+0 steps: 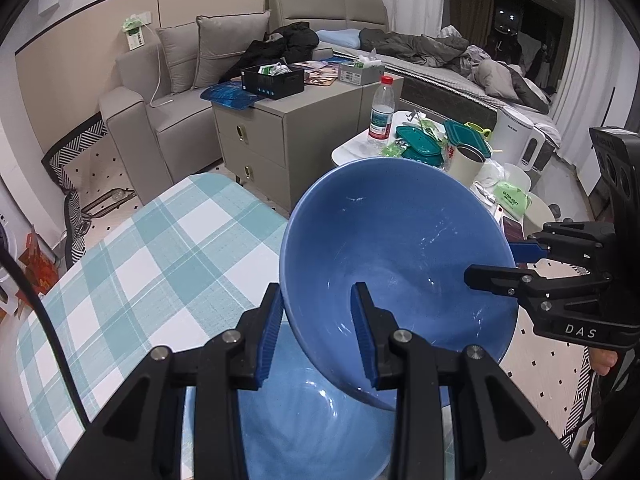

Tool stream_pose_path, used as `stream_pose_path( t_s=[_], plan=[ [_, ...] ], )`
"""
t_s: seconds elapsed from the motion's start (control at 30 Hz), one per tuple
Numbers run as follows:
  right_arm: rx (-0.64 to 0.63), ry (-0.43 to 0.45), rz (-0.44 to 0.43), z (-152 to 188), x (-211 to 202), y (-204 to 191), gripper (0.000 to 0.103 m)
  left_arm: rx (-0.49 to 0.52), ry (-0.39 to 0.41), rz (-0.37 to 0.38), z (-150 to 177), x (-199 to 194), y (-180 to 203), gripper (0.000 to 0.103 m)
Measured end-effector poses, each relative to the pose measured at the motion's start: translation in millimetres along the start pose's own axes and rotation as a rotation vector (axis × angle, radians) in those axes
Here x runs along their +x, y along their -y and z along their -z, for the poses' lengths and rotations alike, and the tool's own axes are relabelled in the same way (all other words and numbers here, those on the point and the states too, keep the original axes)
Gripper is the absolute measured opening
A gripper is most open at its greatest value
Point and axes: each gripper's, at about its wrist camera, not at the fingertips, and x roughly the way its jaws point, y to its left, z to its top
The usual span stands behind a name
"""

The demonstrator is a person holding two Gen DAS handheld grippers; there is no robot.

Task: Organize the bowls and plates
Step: 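Carry the gripped blue bowl with both tools over the stacked bowls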

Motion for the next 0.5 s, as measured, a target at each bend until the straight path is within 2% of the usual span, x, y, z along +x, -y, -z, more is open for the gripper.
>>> stream_pose_path(
  t_s=[0.5],
  plan=[
    [-0.031,0.006,-0.005,-7.9,0.8,-16.5,0.033,-0.032,0.014,-0.016,7.6,-11.7,-14.1,0.033]
  ],
)
